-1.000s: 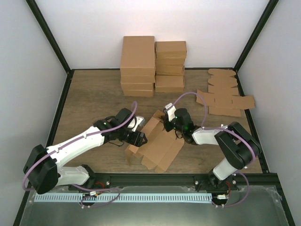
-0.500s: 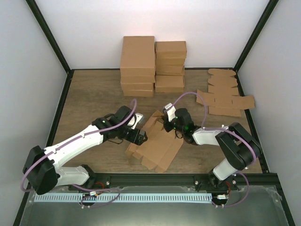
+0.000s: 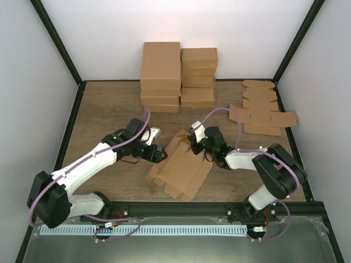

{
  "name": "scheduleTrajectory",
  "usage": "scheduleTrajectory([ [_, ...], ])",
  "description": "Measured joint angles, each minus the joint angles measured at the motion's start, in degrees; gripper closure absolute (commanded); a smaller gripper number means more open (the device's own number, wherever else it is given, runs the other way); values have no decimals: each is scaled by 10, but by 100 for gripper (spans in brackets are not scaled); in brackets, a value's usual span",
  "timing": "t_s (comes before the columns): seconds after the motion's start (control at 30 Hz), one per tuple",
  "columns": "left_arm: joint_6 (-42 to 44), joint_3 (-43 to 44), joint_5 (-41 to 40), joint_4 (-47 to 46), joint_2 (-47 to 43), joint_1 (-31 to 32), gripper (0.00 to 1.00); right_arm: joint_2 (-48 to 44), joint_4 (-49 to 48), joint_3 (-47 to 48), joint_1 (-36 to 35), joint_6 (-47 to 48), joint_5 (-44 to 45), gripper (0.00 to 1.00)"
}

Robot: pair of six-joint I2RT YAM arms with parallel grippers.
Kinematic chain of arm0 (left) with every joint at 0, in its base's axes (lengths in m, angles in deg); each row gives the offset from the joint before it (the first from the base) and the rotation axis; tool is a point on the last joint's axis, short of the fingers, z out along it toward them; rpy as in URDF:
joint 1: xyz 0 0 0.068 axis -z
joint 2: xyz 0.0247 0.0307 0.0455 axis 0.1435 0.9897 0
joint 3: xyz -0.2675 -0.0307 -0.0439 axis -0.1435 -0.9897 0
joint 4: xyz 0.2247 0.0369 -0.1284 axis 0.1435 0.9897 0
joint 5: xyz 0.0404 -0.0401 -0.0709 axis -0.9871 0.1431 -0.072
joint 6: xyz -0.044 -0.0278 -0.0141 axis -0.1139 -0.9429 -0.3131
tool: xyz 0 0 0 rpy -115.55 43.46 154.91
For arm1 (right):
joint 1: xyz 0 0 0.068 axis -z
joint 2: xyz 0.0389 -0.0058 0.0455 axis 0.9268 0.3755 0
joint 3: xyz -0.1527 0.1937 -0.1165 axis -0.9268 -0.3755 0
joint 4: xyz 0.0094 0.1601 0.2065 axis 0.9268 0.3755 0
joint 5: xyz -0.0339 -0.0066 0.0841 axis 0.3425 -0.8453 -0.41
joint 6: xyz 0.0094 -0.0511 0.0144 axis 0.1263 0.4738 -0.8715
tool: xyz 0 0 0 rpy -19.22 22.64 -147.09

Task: Fold the paper box

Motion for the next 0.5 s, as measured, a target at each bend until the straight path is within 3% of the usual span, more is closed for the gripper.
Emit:
scheduleTrajectory([
  [0.17,10,-22,64,-17,17,0,21,0,0,0,0,0,0,99],
  [0.5,13,-36,94,-44,50,0,42,0,0,0,0,0,-6,99],
])
